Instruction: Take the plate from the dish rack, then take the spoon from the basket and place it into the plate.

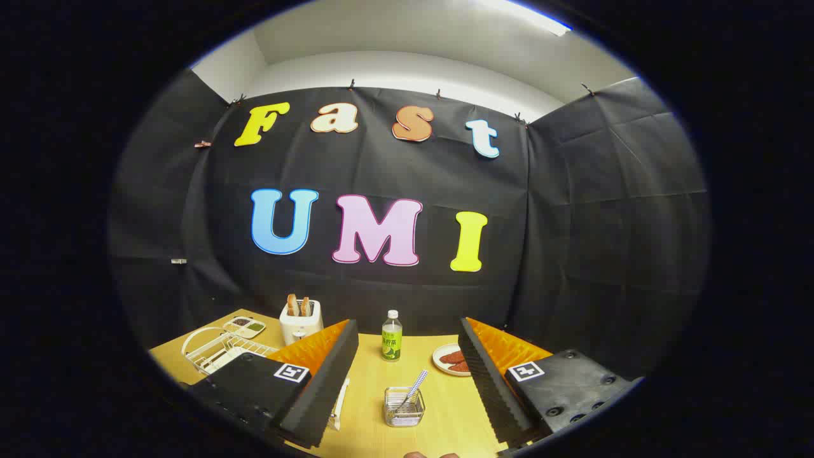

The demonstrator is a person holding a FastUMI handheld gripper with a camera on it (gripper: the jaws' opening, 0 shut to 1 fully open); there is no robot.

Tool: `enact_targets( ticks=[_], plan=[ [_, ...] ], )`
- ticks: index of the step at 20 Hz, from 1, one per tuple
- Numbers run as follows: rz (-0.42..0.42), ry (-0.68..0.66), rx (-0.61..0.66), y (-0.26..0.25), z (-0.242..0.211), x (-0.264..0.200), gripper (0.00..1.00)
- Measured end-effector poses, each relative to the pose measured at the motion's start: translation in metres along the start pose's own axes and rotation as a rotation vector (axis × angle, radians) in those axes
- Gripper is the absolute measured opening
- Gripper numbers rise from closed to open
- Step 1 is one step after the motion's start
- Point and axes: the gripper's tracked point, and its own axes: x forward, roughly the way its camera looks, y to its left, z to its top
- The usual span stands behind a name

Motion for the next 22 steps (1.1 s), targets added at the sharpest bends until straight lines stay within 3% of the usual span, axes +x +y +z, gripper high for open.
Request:
enact_targets(
  ticks=[22],
  plan=[
    [0.003,0.109,0.013,0.033,-0.037,0.007,0.97]
  ],
)
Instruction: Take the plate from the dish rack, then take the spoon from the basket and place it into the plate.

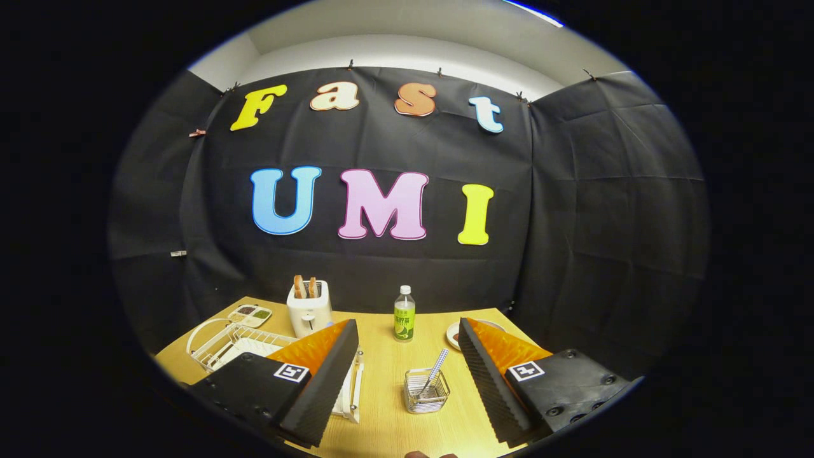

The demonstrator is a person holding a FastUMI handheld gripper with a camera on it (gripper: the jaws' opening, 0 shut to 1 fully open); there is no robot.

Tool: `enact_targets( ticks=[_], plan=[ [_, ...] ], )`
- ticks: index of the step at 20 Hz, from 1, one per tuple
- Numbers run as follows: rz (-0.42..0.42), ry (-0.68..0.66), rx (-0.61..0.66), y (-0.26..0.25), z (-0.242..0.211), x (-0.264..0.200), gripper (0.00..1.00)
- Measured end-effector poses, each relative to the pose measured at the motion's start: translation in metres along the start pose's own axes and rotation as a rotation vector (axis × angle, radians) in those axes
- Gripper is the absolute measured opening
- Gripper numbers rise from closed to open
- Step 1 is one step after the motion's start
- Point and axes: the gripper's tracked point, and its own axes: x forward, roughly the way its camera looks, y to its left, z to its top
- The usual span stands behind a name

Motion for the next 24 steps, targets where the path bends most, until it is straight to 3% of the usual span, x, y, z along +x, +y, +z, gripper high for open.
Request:
enact_targets(
  ticks=[7,13,18,24],
  plan=[
    [0.061,0.018,-0.059,0.029,0.004,0.018,0.97],
    [0.126,0.084,-0.08,0.078,0.0,0.065,0.98],
    [0.159,0.228,-0.127,0.115,-0.045,0.111,0.98],
    [0.112,0.506,-0.089,0.119,-0.126,0.146,0.93]
  ],
)
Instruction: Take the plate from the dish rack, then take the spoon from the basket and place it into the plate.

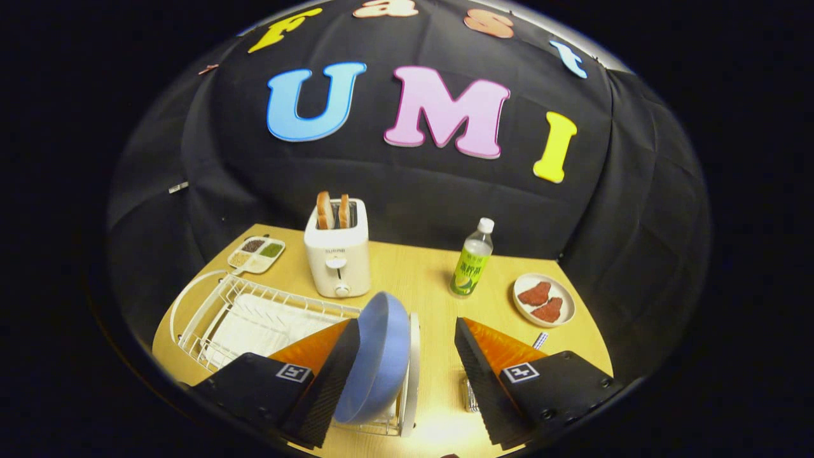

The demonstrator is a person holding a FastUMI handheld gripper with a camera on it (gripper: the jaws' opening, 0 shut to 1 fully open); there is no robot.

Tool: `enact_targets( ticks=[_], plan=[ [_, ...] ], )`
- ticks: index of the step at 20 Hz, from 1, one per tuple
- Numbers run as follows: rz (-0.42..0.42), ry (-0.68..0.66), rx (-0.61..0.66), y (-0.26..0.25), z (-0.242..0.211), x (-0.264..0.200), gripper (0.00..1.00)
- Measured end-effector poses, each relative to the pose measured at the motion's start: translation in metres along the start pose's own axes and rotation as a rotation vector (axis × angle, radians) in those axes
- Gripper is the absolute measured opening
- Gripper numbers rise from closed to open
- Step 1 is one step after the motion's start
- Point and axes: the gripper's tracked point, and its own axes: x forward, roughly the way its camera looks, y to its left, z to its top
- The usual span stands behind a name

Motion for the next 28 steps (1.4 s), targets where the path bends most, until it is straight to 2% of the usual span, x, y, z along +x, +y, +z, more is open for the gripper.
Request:
enact_targets(
  ticks=[4,6,8,13,22,24,28],
  plan=[
    [0.022,0.149,0.084,0.009,-0.031,0.018,0.76],
    [0.02,0.182,0.134,0.014,-0.036,0.024,0.62],
    [0.003,0.198,0.164,0.015,-0.039,0.027,0.38],
    [-0.043,0.199,0.158,0.016,-0.035,0.024,0.31],
    [-0.207,0.092,0.063,0.012,0.0,0.01,0.3],
    [-0.217,0.04,0.049,0.004,0.014,0.005,0.29],
    [-0.178,0.01,0.126,-0.011,0.028,-0.009,0.28]
  ],
)
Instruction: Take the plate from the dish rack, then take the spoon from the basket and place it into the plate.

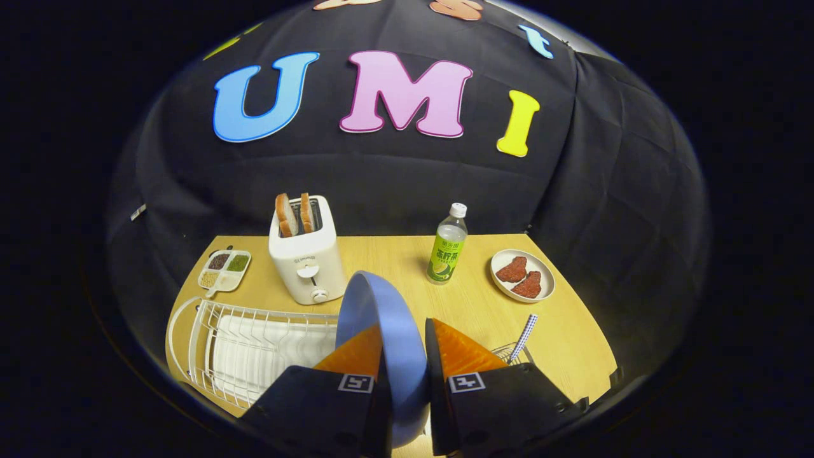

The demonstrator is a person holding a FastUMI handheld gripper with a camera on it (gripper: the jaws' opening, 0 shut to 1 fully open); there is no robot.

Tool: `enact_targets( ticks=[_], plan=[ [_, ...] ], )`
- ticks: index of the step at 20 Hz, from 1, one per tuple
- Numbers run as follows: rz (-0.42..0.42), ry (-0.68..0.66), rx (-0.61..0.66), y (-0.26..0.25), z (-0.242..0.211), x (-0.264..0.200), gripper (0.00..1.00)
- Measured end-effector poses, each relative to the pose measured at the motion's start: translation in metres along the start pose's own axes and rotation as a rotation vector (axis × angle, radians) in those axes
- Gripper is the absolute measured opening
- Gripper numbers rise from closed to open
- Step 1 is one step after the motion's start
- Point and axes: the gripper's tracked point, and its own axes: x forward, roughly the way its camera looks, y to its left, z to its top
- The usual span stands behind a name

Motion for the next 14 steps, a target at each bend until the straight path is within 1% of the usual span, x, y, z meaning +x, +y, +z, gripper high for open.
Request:
enact_targets(
  ticks=[2,7,10,14],
  plan=[
    [0.047,0.006,0.054,-0.013,0.001,-0.01,0.28],
    [0.133,0.025,0.175,-0.063,-0.008,-0.045,0.28],
    [0.2,0.034,0.188,-0.087,-0.021,-0.066,0.28],
    [0.277,0.066,0.184,-0.118,-0.051,-0.086,0.28]
  ],
)
